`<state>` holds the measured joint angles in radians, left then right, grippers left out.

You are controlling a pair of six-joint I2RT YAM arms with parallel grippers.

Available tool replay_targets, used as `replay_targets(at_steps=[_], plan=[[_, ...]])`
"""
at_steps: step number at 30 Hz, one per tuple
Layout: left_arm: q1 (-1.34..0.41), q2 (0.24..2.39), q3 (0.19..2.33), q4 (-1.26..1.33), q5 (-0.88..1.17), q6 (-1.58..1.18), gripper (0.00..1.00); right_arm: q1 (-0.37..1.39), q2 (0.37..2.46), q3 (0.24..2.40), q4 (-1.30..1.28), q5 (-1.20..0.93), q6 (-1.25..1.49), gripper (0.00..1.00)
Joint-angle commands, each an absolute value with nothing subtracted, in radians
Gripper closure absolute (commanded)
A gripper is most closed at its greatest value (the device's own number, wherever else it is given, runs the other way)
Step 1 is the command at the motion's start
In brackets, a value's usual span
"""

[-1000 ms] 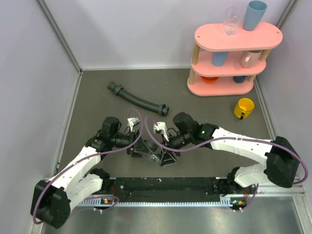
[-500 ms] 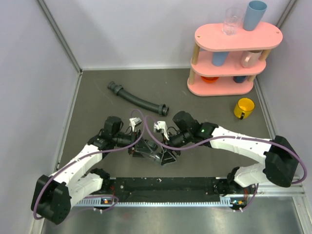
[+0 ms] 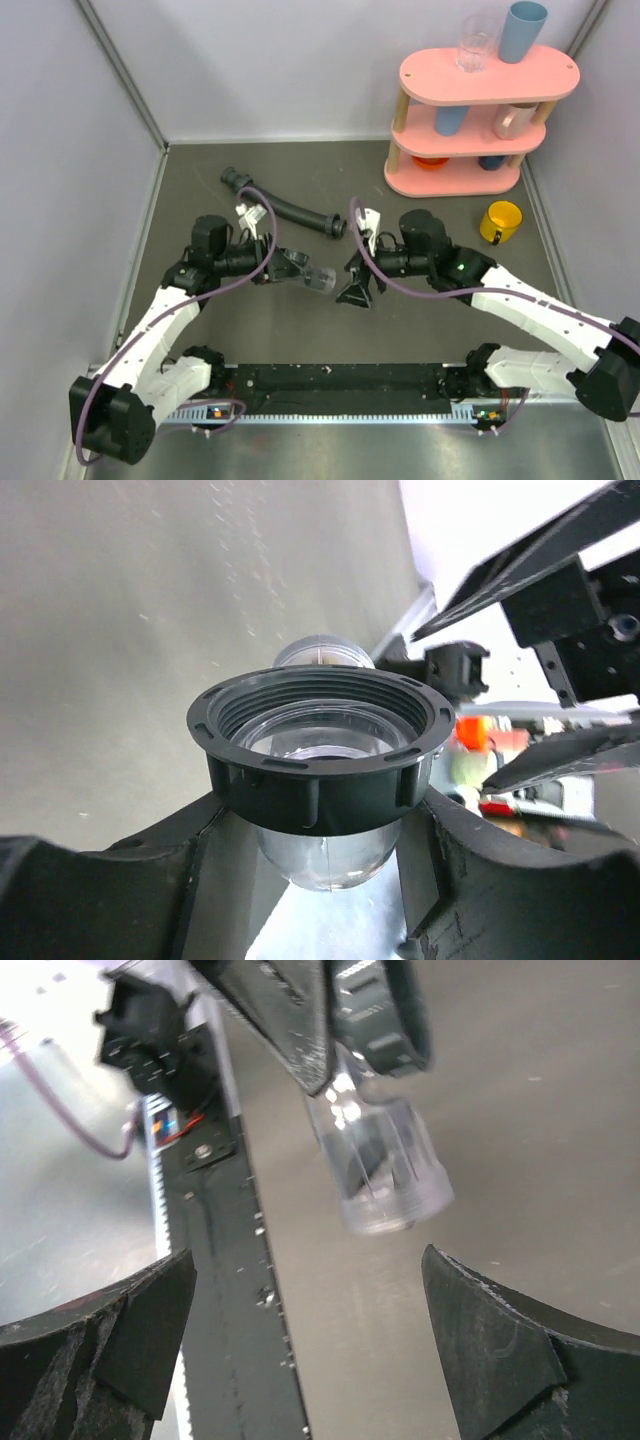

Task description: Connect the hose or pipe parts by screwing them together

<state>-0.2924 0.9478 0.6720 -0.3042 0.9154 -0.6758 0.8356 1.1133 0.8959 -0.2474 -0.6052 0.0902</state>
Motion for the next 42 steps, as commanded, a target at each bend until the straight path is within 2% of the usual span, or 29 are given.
replay_targets(at_steps=[1, 4, 5, 9, 14, 17, 23, 27, 30, 31, 35, 36, 39, 42], plan=[[-0.230, 0.913, 0.722, -0.380, 0.766, -0.549, 1.00, 0.813, 1.121, 0.926, -0.218, -0.355, 0.101, 0.07], [-0.225, 0.864, 0.765, -0.547, 0.455, -0.464, 1.00, 0.811, 1.245, 1.015, -0.215, -0.163, 0.051, 0.07], [-0.222, 0.848, 0.775, -0.576, 0.273, -0.453, 1.00, 0.811, 1.285, 1.043, -0.218, -0.129, 0.035, 0.07], [-0.221, 0.734, 0.779, -0.637, 0.091, -0.425, 1.00, 0.795, 1.512, 1.204, -0.232, -0.058, -0.083, 0.07], [-0.221, 0.637, 0.773, -0.672, 0.063, -0.413, 1.00, 0.750, 1.796, 1.393, -0.311, -0.034, -0.118, 0.11], [-0.222, 0.592, 0.764, -0.667, 0.078, -0.416, 1.00, 0.727, 1.891, 1.492, -0.322, -0.035, -0.149, 0.11], [-0.224, 0.578, 0.750, -0.650, 0.112, -0.417, 1.00, 0.698, 2.018, 1.598, -0.345, -0.049, -0.210, 0.10], [-0.225, 0.580, 0.742, -0.638, 0.138, -0.417, 1.00, 0.696, 2.063, 1.632, -0.370, -0.100, -0.256, 0.12], [-0.229, 0.586, 0.736, -0.629, 0.158, -0.417, 1.00, 0.696, 2.082, 1.647, -0.390, -0.104, -0.284, 0.21], [-0.229, 0.592, 0.738, -0.629, 0.158, -0.417, 1.00, 0.696, 2.083, 1.647, -0.394, -0.107, -0.288, 0.27], [-0.230, 0.601, 0.738, -0.630, 0.155, -0.417, 1.00, 0.695, 2.068, 1.622, -0.413, -0.144, -0.343, 0.42], [-0.230, 0.601, 0.738, -0.630, 0.158, -0.417, 1.00, 0.696, 2.047, 1.608, -0.414, -0.146, -0.357, 0.53], [-0.230, 0.603, 0.738, -0.629, 0.153, -0.417, 1.00, 0.695, 1.996, 1.540, -0.420, -0.121, -0.403, 0.72], [-0.229, 0.611, 0.738, -0.629, 0.137, -0.419, 1.00, 0.695, 1.883, 1.435, -0.433, -0.126, -0.426, 0.76]])
